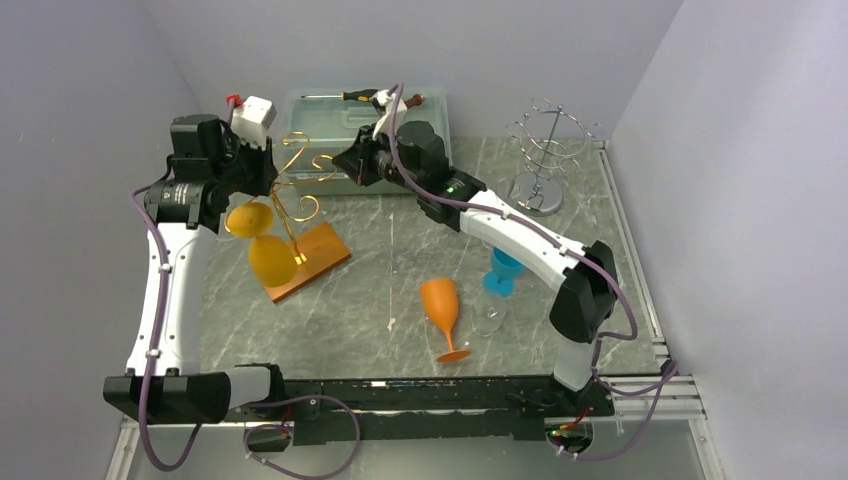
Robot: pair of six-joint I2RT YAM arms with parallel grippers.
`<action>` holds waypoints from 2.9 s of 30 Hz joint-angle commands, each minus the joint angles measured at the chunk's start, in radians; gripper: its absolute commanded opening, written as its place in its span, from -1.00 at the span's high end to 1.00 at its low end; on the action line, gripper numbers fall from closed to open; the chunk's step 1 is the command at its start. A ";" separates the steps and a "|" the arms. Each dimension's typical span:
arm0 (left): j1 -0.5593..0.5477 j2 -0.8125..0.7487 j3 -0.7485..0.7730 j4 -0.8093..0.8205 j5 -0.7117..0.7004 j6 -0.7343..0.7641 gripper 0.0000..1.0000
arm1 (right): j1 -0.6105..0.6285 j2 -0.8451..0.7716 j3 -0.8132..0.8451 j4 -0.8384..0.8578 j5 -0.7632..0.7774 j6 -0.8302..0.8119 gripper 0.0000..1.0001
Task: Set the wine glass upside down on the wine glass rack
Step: Adjust the wine rack at the center of the board.
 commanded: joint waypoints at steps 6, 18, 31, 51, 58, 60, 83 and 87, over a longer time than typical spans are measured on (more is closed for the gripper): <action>0.023 0.071 0.057 0.023 0.026 0.071 0.72 | 0.061 -0.129 -0.124 -0.014 -0.008 0.012 1.00; 0.025 0.033 0.039 -0.015 0.044 0.105 0.74 | 0.057 -0.137 -0.085 -0.057 0.022 -0.006 0.14; 0.025 0.004 0.079 -0.042 0.071 0.085 0.26 | 0.002 -0.071 0.082 -0.117 -0.042 -0.017 -0.15; 0.026 -0.002 0.193 -0.184 0.091 0.007 -0.32 | -0.039 0.073 0.213 -0.147 -0.116 0.023 0.28; 0.025 -0.002 0.119 -0.207 0.071 -0.007 0.06 | -0.041 0.073 0.208 -0.129 -0.138 0.039 0.55; 0.025 0.006 0.116 -0.197 0.060 -0.007 0.14 | -0.041 0.071 0.204 -0.126 -0.142 0.046 0.65; 0.025 0.082 0.147 -0.170 -0.007 0.057 0.37 | 0.088 -0.099 -0.076 -0.014 -0.077 0.075 1.00; 0.025 0.086 0.150 -0.169 -0.021 0.067 0.37 | 0.102 -0.107 -0.097 -0.014 -0.074 0.087 1.00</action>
